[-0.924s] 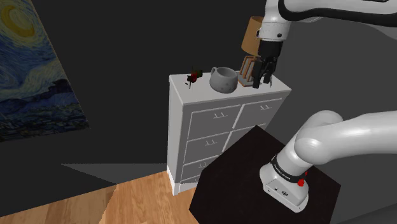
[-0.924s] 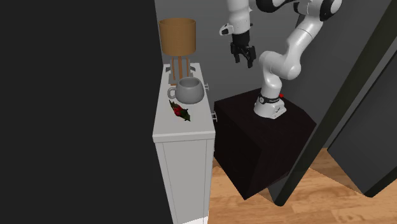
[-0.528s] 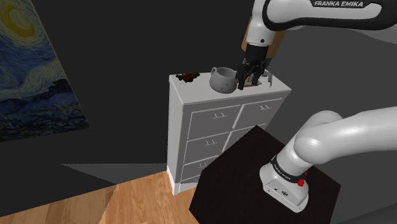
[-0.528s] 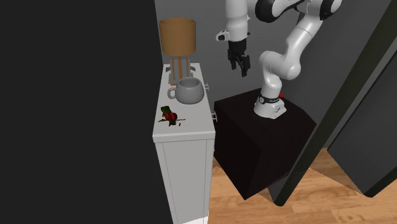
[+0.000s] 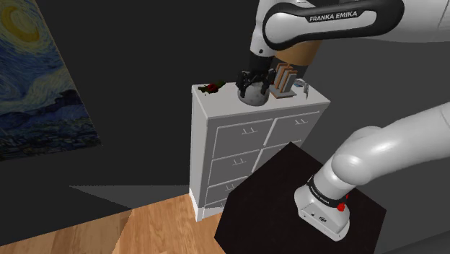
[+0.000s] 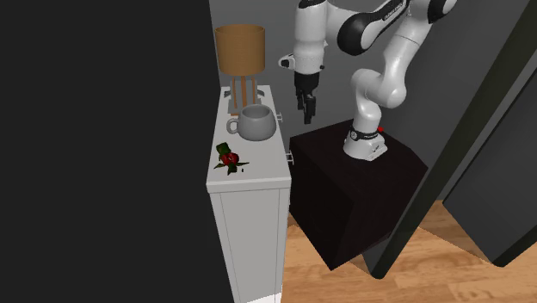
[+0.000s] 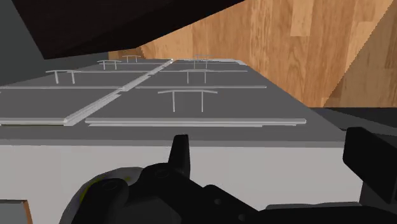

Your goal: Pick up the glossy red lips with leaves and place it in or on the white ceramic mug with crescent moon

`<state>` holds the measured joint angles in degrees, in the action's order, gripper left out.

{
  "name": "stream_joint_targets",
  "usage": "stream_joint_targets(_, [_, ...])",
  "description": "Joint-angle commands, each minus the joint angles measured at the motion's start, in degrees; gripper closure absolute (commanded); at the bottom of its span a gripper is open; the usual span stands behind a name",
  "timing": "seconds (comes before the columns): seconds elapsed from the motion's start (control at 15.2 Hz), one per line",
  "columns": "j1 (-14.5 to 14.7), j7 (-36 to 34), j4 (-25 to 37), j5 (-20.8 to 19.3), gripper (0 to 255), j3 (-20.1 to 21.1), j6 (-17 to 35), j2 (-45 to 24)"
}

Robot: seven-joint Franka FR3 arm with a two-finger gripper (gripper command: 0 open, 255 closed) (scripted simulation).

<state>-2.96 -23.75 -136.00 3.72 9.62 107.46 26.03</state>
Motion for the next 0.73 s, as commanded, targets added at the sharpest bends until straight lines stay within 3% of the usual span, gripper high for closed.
stream_joint_targets(0.0, [-0.91, -5.15, 1.05, -1.22, 0, 1.96, 3.71, -2.94])
stream_joint_targets(0.33, [-3.86, -18.07, 6.81, -7.2, 0, 6.01, 10.64, -12.44])
stream_joint_targets(0.66, [-6.04, -31.96, 14.73, -16.17, 0, 8.38, 14.17, -22.34])
